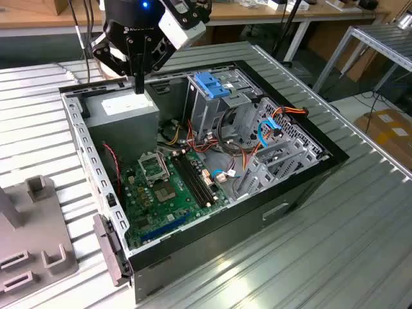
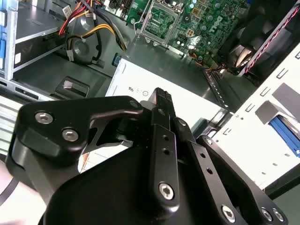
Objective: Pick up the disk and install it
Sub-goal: 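Reach for the disk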
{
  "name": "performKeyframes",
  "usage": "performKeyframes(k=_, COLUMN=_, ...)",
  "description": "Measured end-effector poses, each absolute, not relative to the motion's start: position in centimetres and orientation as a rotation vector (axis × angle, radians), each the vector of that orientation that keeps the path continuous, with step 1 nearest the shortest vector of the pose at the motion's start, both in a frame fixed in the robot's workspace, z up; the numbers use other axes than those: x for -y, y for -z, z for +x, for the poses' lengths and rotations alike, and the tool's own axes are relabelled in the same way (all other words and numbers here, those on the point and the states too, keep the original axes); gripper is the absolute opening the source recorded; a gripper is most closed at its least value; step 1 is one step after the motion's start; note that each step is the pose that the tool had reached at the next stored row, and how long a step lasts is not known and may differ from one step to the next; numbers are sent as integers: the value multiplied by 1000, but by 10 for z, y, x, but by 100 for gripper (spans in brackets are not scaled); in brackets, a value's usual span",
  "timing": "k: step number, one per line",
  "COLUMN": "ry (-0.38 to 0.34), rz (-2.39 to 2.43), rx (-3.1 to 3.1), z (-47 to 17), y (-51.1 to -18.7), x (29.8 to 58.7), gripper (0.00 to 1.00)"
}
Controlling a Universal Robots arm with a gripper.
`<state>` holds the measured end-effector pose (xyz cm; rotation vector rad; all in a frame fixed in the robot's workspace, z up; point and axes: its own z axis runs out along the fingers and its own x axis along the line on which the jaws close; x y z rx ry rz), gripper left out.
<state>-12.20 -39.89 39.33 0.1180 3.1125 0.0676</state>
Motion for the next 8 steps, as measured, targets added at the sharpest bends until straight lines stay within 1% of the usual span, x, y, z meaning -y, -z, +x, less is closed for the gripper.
performKeyframes(k=8, ry=-68, rz=118, rx=-3112, z=-122, y=-393, x=399, gripper=11)
